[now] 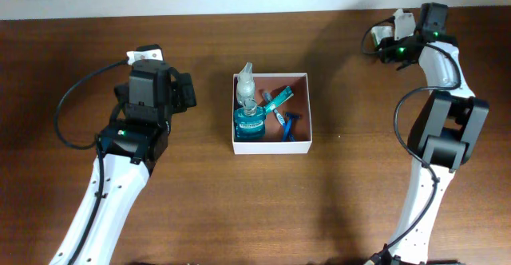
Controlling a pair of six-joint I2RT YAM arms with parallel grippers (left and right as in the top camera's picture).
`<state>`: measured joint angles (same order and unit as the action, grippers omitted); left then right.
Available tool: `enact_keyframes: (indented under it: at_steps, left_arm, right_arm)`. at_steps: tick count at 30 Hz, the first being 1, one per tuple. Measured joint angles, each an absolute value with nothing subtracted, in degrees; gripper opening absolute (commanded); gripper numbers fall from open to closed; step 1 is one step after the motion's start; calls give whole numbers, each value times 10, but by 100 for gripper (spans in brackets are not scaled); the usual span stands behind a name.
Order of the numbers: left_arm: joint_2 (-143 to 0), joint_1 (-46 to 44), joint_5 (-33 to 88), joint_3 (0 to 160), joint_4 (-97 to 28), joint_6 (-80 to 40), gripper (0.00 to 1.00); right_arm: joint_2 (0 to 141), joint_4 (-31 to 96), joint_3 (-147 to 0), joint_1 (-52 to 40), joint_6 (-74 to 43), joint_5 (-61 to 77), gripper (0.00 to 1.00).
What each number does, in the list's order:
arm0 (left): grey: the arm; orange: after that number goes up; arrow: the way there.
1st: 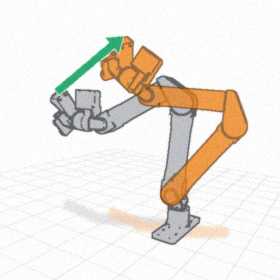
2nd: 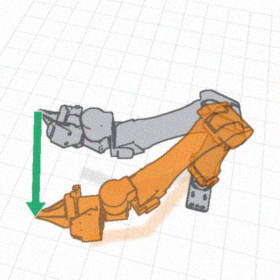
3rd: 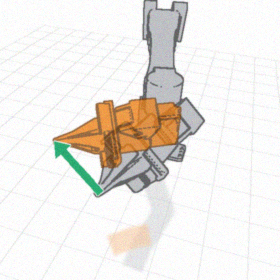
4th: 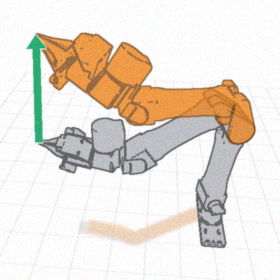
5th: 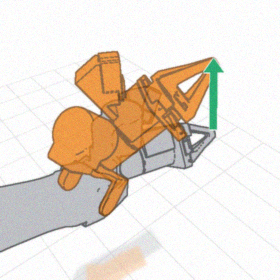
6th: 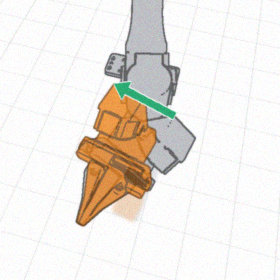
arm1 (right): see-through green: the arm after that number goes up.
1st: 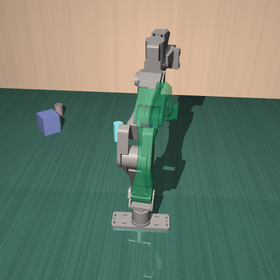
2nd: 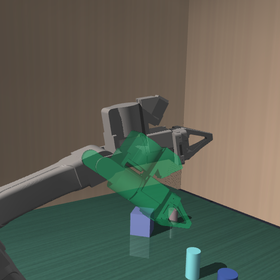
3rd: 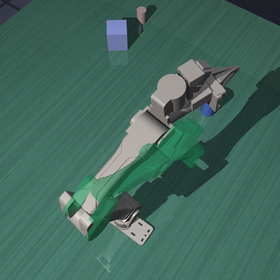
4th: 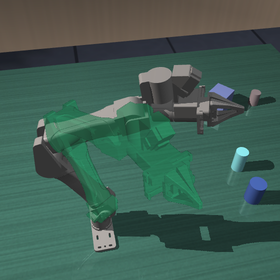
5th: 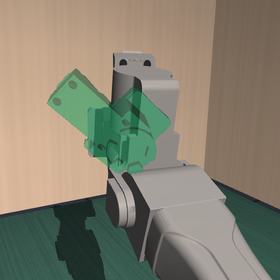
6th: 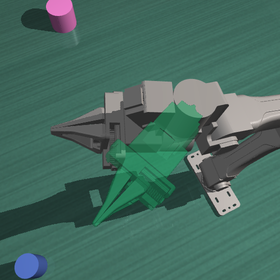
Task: Pack container
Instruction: 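Carry the soap packet over the box and release it inside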
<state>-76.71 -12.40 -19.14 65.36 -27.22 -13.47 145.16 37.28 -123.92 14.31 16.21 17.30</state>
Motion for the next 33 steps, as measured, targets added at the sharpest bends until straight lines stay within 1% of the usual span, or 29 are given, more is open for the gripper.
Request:
enact_keyframes:
  at_steps: [5,10,14,18,21,26,33]
  left_arm:
    - [-767,-124,-191,654,-272,-135,99]
    - [-767,-124,-191,654,-272,-135,100]
    - [-767,-124,-191,654,-272,-135,99]
    - [-767,-124,-191,654,-272,-135,99]
    - [-767,-124,-191,654,-272,-135,99]
    - [-767,-124,-191,654,-272,-135,99]
    - [-767,-124,-191,654,-272,-135,99]
  right_arm:
    - [1412,432,-1239,122,159,172,32]
    - [1360,500,-1239,107,139,172,29]
    - [1301,592,-1239,99,117,171,25]
    - [1248,666,-1239,84,94,170,25]
    - [1208,708,-1239,59,79,169,25]
    - [1160,781,-1239,-14,71,170,25]
    - [1155,812,-1238,-122,63,170,26]
